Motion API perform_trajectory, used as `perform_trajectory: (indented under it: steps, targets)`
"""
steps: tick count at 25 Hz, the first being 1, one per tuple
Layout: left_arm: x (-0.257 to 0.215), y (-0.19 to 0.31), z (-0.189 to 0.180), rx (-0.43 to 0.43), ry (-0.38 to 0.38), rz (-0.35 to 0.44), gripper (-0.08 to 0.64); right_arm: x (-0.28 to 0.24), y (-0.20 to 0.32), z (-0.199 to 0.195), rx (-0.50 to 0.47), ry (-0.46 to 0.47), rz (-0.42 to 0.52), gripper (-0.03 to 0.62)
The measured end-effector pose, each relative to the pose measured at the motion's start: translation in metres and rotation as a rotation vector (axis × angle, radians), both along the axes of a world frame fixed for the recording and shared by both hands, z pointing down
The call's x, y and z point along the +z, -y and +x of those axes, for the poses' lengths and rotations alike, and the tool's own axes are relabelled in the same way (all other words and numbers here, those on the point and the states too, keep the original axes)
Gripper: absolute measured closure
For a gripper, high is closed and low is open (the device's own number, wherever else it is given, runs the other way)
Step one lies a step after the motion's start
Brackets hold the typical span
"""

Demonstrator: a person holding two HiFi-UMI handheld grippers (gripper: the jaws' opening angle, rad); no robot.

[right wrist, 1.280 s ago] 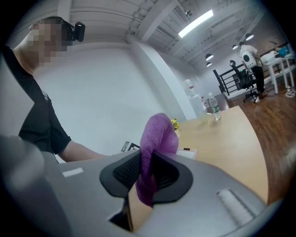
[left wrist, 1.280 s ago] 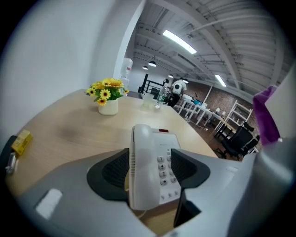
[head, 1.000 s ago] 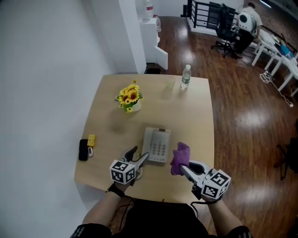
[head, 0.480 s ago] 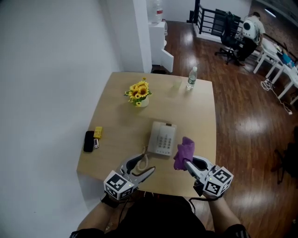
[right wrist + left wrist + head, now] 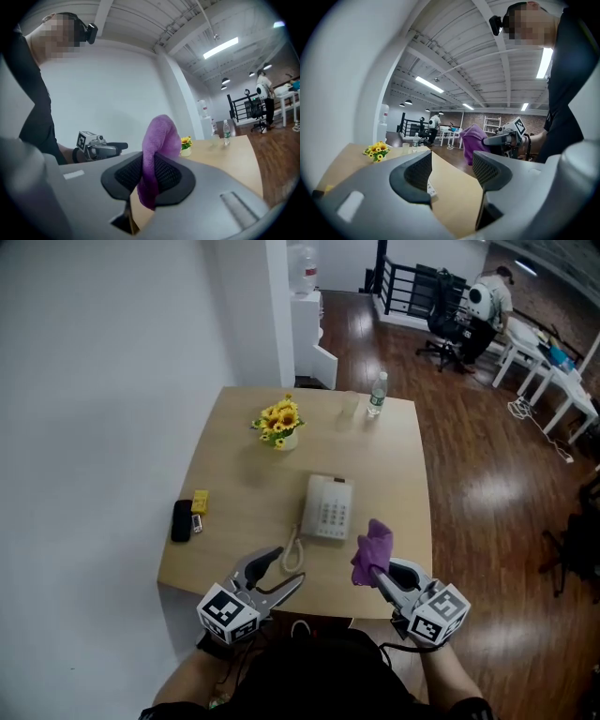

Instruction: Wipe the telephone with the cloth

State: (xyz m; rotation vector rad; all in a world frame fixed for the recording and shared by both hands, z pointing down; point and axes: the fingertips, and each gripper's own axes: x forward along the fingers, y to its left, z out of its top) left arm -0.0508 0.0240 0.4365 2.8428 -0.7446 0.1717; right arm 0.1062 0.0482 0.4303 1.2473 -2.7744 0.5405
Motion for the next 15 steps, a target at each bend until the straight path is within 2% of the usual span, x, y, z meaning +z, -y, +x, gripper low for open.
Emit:
perform_trajectory:
  steps: [10,15]
  targets:
    - [-0.014,-0.022,-0.011,0.036,-0.021,0.039,0.293,-0.006,-0.029,-0.012,0.038,-0.011,0.031,0.522]
    - [-0.014,-0.025,-0.02,0.028,-0.021,0.048,0.293,-0.009,-0.037,-0.015,0.058,-0.01,0.036,0.522]
